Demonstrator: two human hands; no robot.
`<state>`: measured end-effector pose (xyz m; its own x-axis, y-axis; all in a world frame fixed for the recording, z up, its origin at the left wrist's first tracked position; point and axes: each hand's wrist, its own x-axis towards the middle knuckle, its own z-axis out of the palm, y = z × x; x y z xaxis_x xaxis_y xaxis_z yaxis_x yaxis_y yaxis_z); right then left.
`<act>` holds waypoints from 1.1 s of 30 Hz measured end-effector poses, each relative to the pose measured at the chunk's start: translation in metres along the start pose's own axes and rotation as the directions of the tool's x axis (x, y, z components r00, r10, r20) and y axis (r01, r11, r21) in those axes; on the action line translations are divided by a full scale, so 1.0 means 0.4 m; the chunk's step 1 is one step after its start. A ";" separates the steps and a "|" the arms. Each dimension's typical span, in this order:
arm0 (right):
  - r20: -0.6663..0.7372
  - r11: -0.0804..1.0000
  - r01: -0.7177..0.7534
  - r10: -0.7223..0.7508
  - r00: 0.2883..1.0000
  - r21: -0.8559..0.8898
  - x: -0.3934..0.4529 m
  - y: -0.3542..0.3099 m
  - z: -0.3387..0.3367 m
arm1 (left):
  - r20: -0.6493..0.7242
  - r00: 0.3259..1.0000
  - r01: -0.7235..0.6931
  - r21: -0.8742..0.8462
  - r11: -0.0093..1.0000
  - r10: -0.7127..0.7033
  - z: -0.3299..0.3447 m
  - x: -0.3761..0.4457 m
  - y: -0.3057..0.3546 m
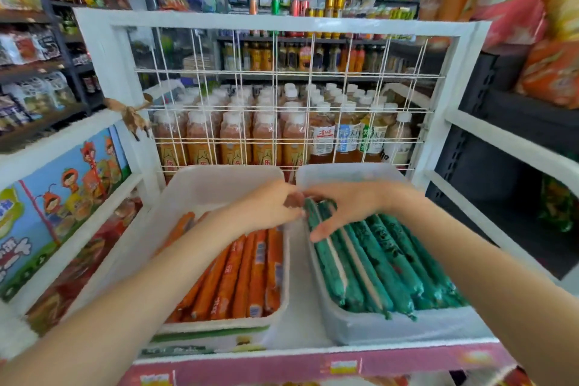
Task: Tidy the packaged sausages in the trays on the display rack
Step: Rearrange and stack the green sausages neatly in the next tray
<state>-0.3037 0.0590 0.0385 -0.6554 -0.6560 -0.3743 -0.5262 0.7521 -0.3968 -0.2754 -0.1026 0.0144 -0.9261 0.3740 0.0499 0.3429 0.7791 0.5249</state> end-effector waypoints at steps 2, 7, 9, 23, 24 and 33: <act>0.023 0.997 0.036 -0.038 0.999 0.068 0.006 0.019 -0.005 | -0.011 0.998 0.068 -0.018 0.997 -0.069 0.009 0.007 0.015; -0.243 0.947 0.196 -0.134 0.961 0.255 -0.004 0.083 -0.007 | -0.150 0.952 0.221 -0.258 0.940 -0.265 0.017 0.002 0.056; -0.413 0.864 0.347 -0.183 0.892 0.366 -0.022 0.086 -0.018 | -0.128 0.933 0.236 -0.490 0.839 -0.337 0.021 -0.003 0.080; -0.795 0.689 0.665 -0.214 0.567 0.288 -0.186 0.085 -0.135 | -0.345 0.936 -0.084 -0.419 0.904 -0.073 -0.028 0.021 0.219; -0.802 0.676 0.668 -0.190 0.566 0.311 -0.195 0.091 -0.140 | -0.372 0.927 -0.105 -0.361 0.927 -0.040 -0.030 0.023 0.225; -0.710 0.417 0.654 -0.030 0.703 0.631 -0.219 0.125 -0.136 | -0.555 0.823 -0.114 0.049 0.992 0.122 -0.019 0.037 0.233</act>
<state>-0.3022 0.1575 0.0969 -0.8299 -0.4394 0.3438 -0.3067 -0.1555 -0.9390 -0.2582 -0.0283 0.0706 -0.8074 0.1238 0.5769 0.4539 0.7550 0.4733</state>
